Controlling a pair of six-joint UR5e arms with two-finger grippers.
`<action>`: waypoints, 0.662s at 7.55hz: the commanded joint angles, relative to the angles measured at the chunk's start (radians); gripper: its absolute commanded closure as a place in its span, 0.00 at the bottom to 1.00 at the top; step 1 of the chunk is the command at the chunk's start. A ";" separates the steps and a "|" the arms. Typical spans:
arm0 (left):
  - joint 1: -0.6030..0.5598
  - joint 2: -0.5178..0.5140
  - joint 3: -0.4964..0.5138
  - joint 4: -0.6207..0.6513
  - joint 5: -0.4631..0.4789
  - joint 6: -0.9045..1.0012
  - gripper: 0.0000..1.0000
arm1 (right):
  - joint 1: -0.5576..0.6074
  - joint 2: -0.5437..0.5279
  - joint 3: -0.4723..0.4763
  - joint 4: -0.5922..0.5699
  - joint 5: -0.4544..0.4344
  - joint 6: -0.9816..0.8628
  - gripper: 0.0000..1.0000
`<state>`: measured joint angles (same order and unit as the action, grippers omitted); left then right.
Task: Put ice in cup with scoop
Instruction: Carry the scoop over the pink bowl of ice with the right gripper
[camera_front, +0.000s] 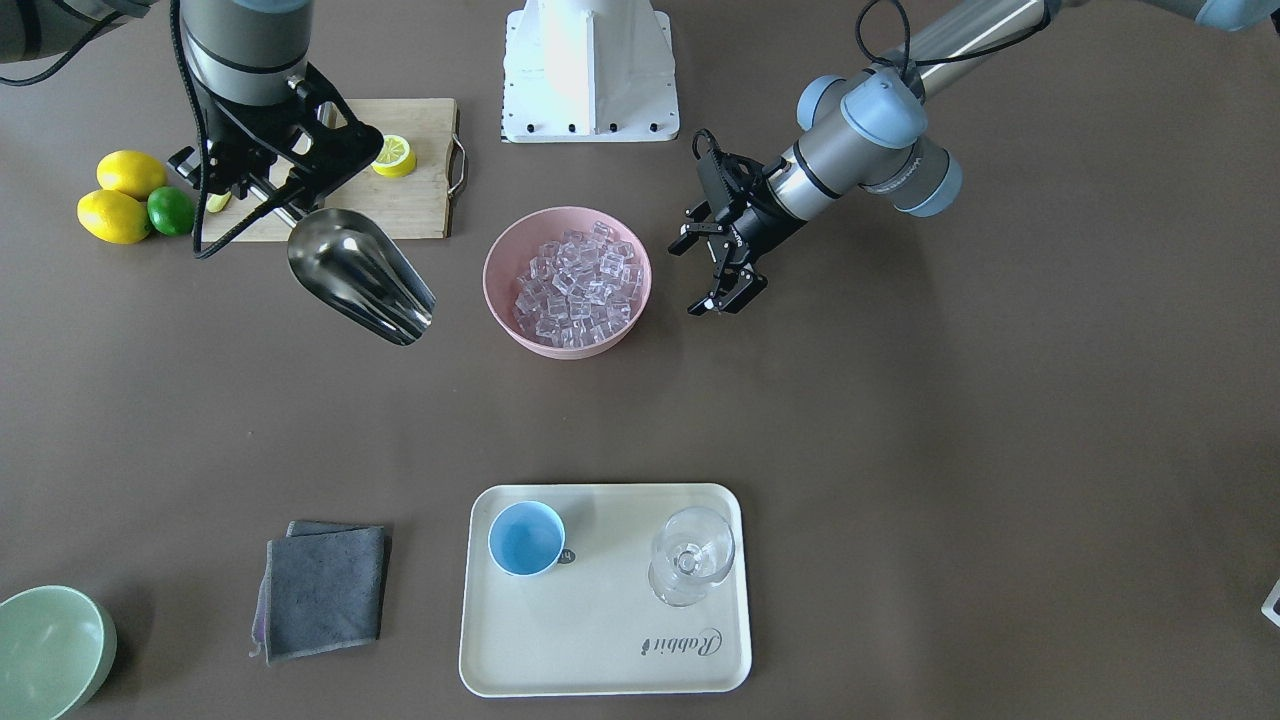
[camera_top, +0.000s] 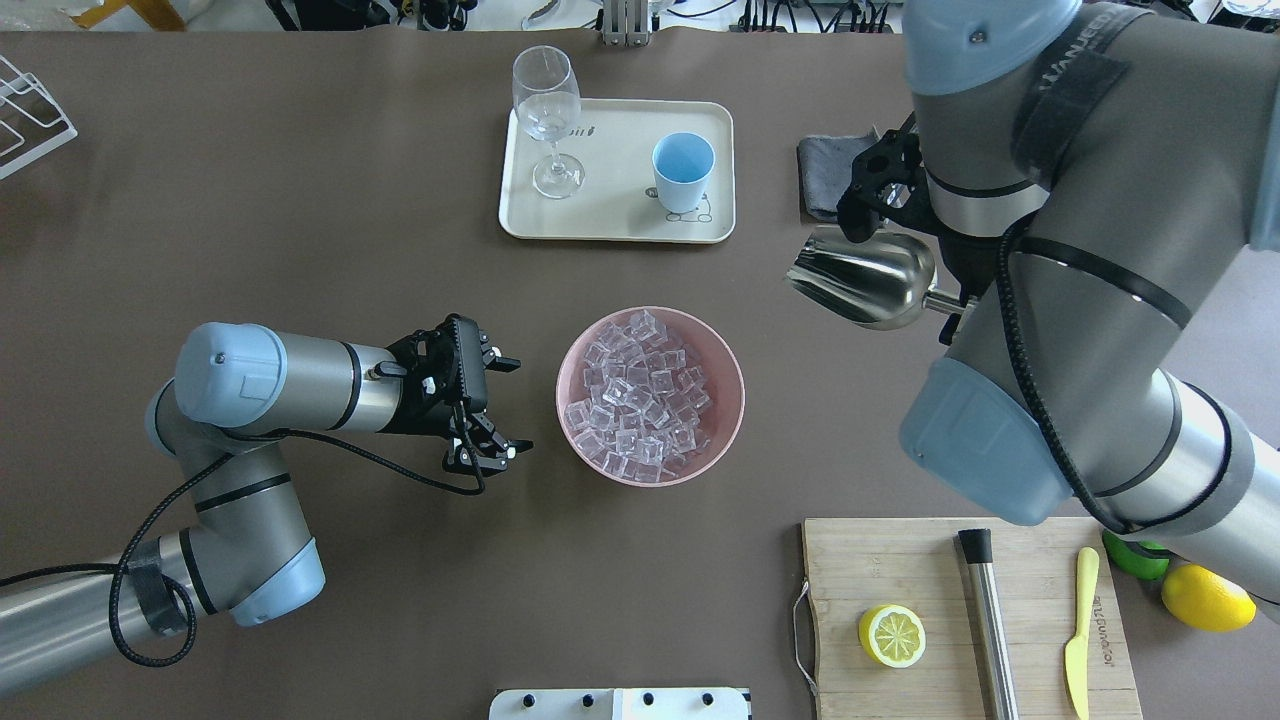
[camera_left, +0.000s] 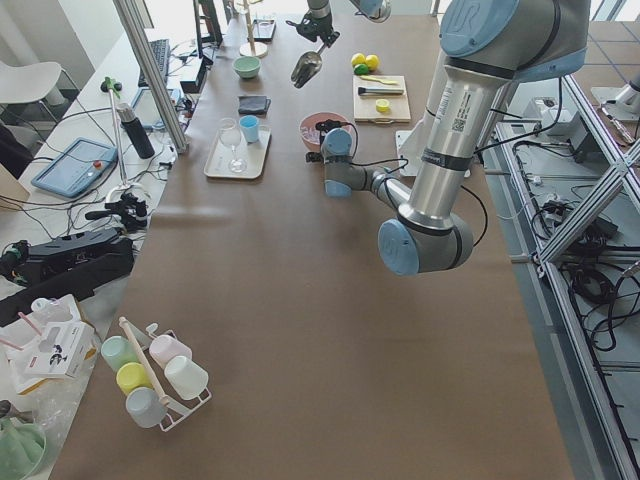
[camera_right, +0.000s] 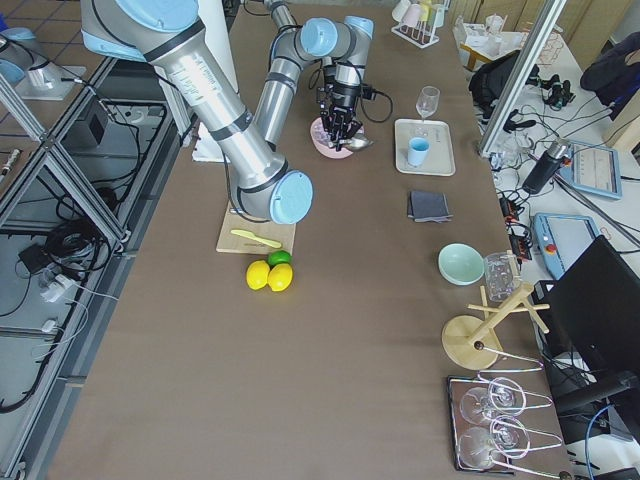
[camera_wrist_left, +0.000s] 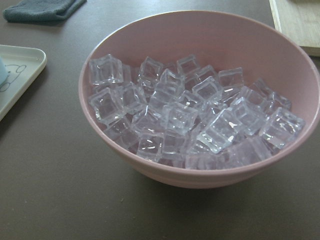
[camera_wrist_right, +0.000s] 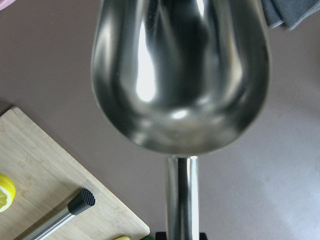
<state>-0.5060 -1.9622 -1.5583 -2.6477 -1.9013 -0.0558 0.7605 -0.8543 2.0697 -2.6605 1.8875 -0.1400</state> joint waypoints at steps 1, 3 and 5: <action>-0.005 -0.006 0.007 -0.002 -0.033 0.001 0.02 | -0.062 0.096 -0.016 -0.238 -0.008 0.002 1.00; -0.005 -0.006 0.007 -0.002 -0.036 -0.001 0.02 | -0.119 0.173 -0.054 -0.339 -0.008 0.002 1.00; -0.005 -0.003 0.007 -0.002 -0.044 0.001 0.02 | -0.145 0.253 -0.156 -0.346 -0.007 0.008 1.00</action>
<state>-0.5113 -1.9674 -1.5509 -2.6492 -1.9376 -0.0557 0.6418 -0.6725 1.9938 -2.9863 1.8799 -0.1370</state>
